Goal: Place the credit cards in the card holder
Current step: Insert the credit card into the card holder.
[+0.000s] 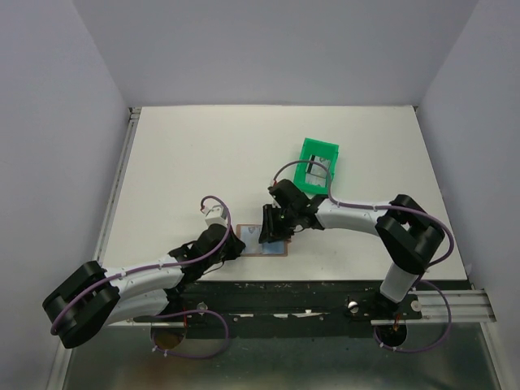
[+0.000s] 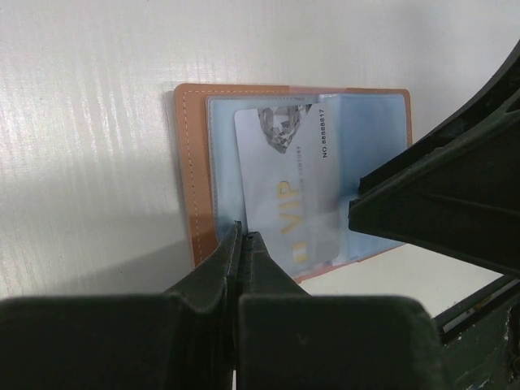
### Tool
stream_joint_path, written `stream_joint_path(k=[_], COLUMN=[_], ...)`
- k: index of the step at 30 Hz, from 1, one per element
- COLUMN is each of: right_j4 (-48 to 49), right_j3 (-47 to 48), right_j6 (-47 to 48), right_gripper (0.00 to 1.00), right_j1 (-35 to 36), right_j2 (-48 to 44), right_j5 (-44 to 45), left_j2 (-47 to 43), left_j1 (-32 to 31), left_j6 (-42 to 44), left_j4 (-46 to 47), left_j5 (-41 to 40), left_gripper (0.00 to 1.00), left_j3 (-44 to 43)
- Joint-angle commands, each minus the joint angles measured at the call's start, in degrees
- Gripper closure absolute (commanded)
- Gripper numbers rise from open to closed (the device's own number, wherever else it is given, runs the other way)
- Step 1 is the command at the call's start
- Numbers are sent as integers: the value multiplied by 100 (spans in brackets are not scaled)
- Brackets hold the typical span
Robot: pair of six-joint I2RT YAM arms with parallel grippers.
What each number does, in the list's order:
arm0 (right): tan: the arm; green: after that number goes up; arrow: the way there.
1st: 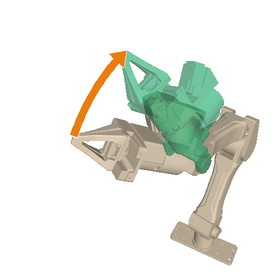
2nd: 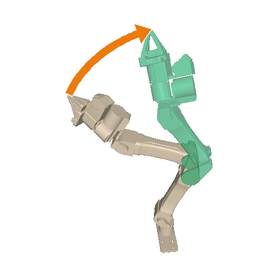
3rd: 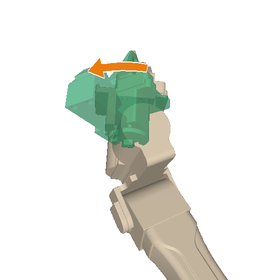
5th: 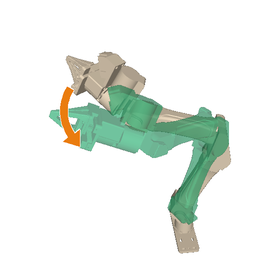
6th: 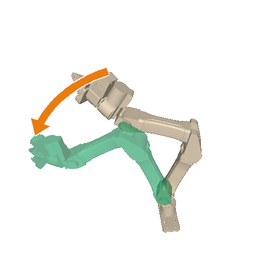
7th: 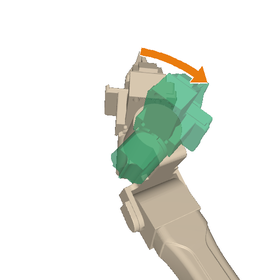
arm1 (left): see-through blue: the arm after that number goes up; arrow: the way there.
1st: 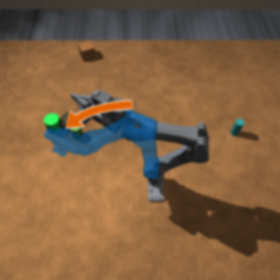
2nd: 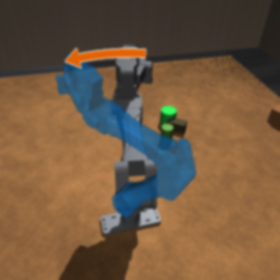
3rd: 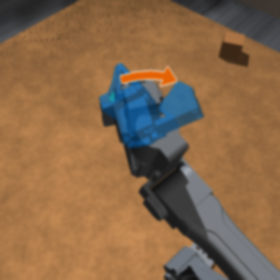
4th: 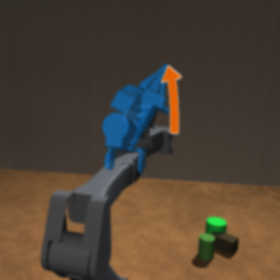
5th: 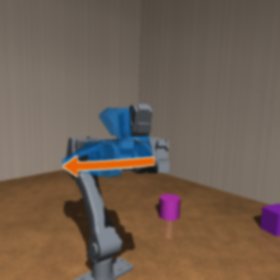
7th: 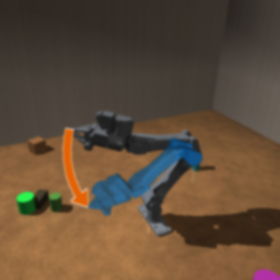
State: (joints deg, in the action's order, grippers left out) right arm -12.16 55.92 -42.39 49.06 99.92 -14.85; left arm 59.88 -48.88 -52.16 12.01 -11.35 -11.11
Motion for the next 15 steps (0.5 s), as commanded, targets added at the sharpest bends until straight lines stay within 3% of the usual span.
stream_joint_path(k=[1, 10, 15], right_j4=[-568, -445, -357], right_j3=[165, 182, 112], right_j6=[275, 293, 310], right_gripper=[56, 63, 64], right_j1=[7, 25, 25], right_j2=[-192, -60, -122], right_j5=[422, 272, 229], left_j2=[50, -475, -1609], left_j1=[-7, -16, -16], left_j6=[4, -259, -225], left_j4=[-656, -849, -1718], left_j5=[125, 152, -173], left_gripper=[100, 100, 89], left_j3=[259, 373, 242])
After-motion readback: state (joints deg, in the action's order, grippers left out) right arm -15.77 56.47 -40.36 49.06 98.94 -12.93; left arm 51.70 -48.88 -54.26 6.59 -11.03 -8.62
